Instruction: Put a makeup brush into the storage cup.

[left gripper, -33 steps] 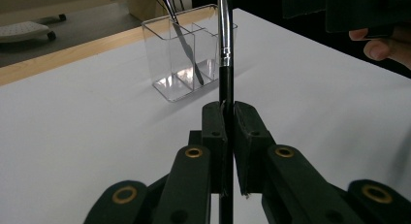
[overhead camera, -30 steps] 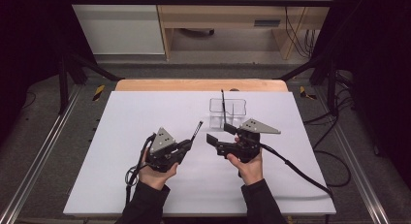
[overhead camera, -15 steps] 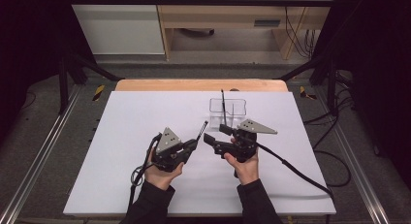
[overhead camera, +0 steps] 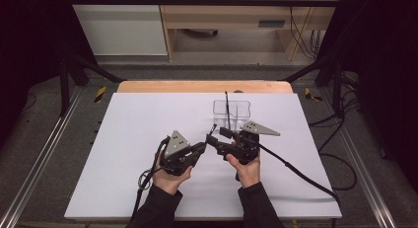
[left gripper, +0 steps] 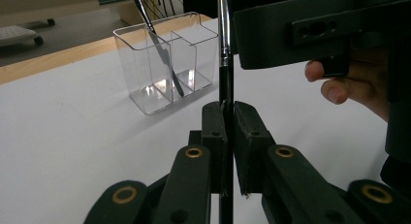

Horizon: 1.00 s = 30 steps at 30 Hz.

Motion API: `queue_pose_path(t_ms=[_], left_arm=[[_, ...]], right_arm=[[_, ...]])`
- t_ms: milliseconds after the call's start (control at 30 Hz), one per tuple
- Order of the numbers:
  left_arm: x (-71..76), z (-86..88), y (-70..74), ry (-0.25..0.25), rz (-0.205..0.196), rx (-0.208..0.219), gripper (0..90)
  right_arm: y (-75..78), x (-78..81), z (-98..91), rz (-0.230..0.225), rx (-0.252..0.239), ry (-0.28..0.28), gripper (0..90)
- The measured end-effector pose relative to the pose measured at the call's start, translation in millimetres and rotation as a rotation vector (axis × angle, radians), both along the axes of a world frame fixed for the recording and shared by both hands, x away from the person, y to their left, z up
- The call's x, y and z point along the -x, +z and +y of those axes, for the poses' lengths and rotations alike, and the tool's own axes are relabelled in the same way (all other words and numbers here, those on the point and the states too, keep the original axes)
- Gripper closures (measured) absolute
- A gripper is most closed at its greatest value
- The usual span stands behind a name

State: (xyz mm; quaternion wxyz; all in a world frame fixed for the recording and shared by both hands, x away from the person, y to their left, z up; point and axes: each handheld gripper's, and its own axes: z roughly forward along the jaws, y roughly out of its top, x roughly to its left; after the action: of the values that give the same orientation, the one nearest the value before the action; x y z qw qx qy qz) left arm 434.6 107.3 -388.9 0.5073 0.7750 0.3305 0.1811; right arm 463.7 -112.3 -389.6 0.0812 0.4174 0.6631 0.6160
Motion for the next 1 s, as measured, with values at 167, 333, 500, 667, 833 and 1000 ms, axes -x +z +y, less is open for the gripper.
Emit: queue_pose_path(t_ms=[167,333,500,667,833,1000], left_arm=[[0.8,-2.2,-0.5,0.002,0.001,0.009,83.6],[1.2,-4.7,-1.2,0.006,0.004,0.012,83.6],[1.3,-6.7,-1.7,0.008,0.007,0.018,83.6],[2.0,-8.8,-1.9,0.01,0.005,0.02,83.6],[2.6,-10.0,-2.0,0.013,0.005,0.026,83.6],[3.3,-10.6,-1.8,0.019,0.003,0.03,83.6]], right_arm=[[-1.2,-0.8,0.9,0.008,-0.007,-0.002,38.2],[-1.7,-1.1,1.8,0.018,-0.021,-0.006,42.9],[-2.1,-1.6,2.2,0.03,-0.034,-0.005,49.1],[-2.6,-1.9,3.1,0.047,-0.049,-0.001,56.3],[-2.7,-2.3,3.4,0.055,-0.065,0.002,62.0],[-2.8,-2.6,3.5,0.061,-0.073,0.003,65.9]])
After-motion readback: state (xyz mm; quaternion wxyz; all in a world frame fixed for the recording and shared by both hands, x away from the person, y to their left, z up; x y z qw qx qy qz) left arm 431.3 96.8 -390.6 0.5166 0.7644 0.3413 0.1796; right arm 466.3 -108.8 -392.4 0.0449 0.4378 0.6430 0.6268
